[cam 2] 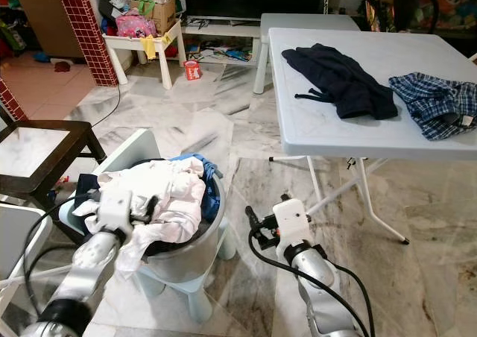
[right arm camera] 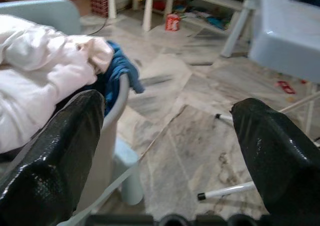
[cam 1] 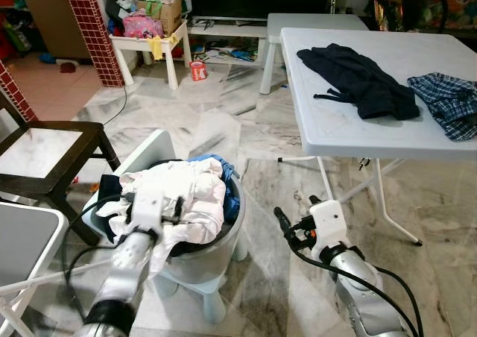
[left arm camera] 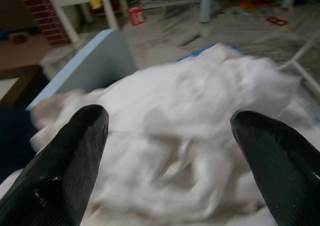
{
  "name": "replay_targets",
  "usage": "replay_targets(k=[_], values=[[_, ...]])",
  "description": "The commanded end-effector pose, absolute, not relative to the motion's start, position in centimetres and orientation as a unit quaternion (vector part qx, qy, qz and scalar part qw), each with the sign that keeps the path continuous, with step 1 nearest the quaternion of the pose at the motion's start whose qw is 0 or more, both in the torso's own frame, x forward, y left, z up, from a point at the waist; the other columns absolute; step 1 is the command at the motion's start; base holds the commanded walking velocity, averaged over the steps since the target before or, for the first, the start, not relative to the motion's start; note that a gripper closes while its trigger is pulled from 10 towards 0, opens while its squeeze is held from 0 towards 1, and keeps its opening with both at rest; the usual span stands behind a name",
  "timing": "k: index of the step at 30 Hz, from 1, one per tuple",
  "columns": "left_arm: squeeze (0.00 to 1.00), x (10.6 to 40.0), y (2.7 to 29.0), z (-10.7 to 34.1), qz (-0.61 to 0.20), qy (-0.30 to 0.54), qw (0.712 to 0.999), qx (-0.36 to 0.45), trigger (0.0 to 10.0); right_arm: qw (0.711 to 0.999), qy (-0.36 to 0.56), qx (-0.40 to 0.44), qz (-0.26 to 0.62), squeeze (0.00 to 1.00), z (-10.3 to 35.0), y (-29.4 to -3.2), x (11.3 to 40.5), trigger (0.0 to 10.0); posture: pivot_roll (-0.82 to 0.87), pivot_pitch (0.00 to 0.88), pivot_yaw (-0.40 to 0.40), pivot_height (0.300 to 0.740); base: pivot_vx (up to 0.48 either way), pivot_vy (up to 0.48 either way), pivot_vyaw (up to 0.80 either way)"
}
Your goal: Hang hanger
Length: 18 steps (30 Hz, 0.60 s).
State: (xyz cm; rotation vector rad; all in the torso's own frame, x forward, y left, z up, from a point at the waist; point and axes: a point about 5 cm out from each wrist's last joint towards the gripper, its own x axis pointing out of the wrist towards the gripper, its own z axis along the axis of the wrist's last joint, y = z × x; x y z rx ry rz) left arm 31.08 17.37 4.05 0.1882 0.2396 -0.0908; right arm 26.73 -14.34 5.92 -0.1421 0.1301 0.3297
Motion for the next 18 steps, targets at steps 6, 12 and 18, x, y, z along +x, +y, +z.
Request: replay_targets(k=[6, 12, 18], values=[[0.00, 32.0, 17.5, 3.5, -0.050, 0.153, 0.982, 0.101, 9.3, 0.985, 0.062, -0.077, 0.139, 0.00, 6.4, -15.3, 26.0, 10.0, -0.20, 0.019, 0.035, 0.740, 0.000, 0.000, 0.00], [0.00, 31.5, 19.7, 2.4, -0.017, 0.207, 0.974, 0.090, 0.0, 0.985, 0.068, -0.077, 0.135, 0.00, 6.2, -15.3, 25.5, 10.0, -0.21, 0.018, 0.042, 0.740, 0.000, 0.000, 0.00], [0.00, 30.9, 20.8, 1.7, -0.002, 0.237, 0.970, 0.057, 0.0, 0.974, 0.086, -0.061, 0.203, 0.00, 6.1, -14.1, 25.2, 10.0, -0.21, 0.015, 0.036, 0.740, 0.000, 0.000, 0.00]])
